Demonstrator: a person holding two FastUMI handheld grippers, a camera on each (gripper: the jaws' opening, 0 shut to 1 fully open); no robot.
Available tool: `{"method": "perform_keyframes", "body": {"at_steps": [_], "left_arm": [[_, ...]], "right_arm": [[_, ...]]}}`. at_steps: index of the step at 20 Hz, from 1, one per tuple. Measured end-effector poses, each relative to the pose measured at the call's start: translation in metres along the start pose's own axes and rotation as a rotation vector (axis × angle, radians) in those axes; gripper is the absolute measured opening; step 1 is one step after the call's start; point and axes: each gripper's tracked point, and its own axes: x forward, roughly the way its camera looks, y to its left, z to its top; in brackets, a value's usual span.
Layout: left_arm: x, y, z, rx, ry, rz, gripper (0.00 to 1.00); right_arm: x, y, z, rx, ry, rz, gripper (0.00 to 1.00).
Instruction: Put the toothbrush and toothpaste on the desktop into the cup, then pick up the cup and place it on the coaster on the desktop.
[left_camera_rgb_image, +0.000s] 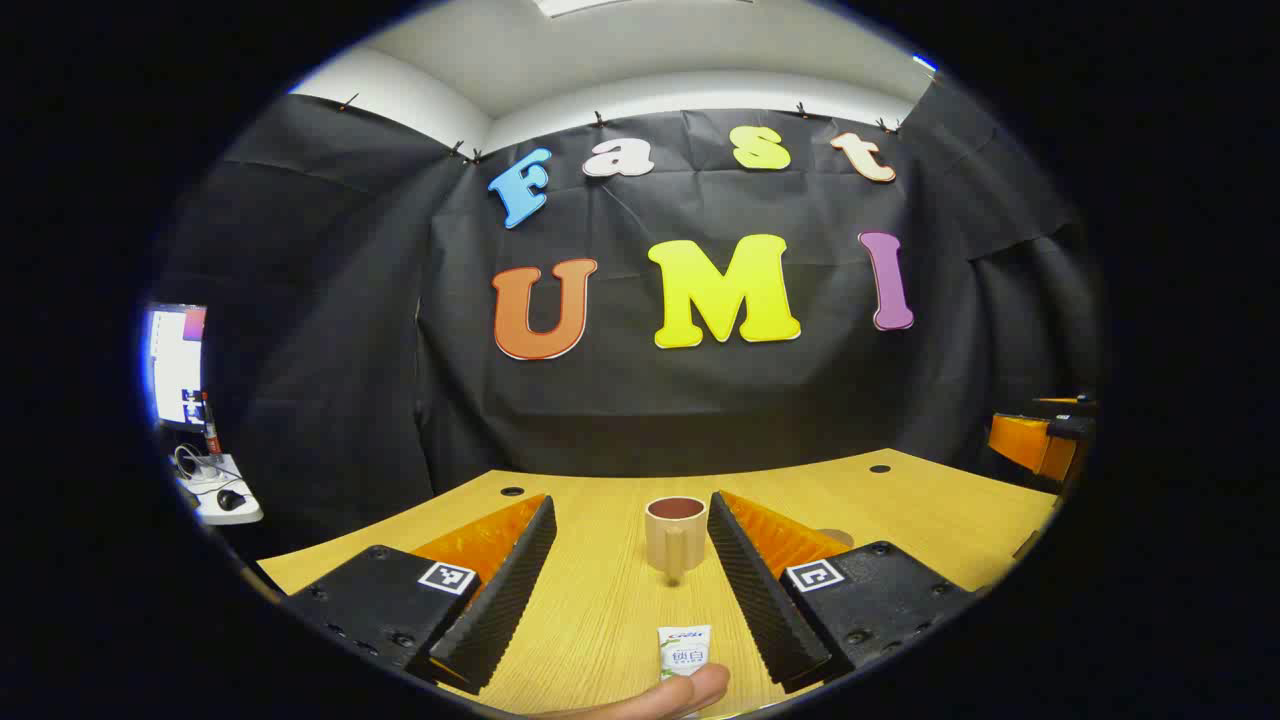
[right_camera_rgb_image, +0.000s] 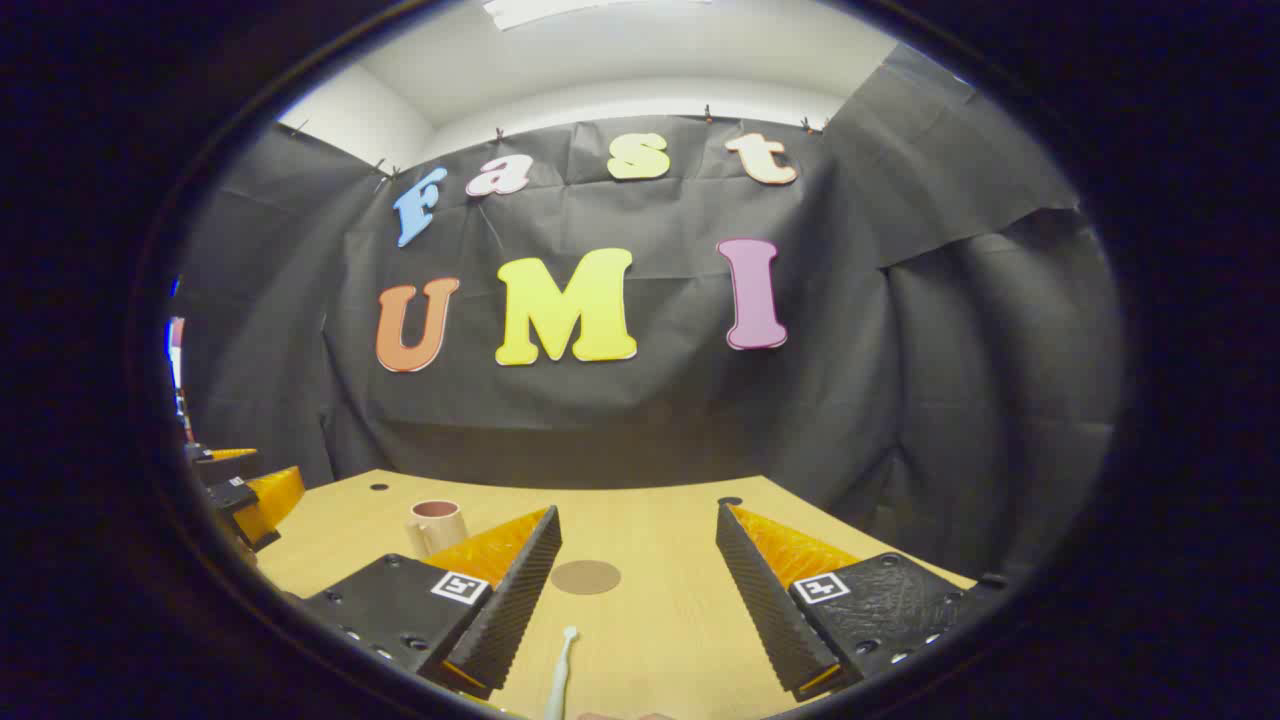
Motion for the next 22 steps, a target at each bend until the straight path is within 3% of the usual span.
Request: {"method": "perform_keyframes", "body": {"at_steps": [4,11,22], "left_arm": [[-0.002,-0.007,-0.004,-0.041,0.006,-0.062,0.96],[-0.005,-0.004,-0.01,-0.032,0.023,-0.072,0.96],[-0.002,-0.003,-0.013,-0.024,0.031,-0.071,0.97]], "right_arm": [[-0.006,0.01,0.005,-0.078,-0.022,-0.022,0.94],[-0.016,0.031,-0.001,-0.113,-0.006,-0.004,0.95],[-0.015,0.024,-0.002,-0.106,-0.011,-0.026,0.95]]}}
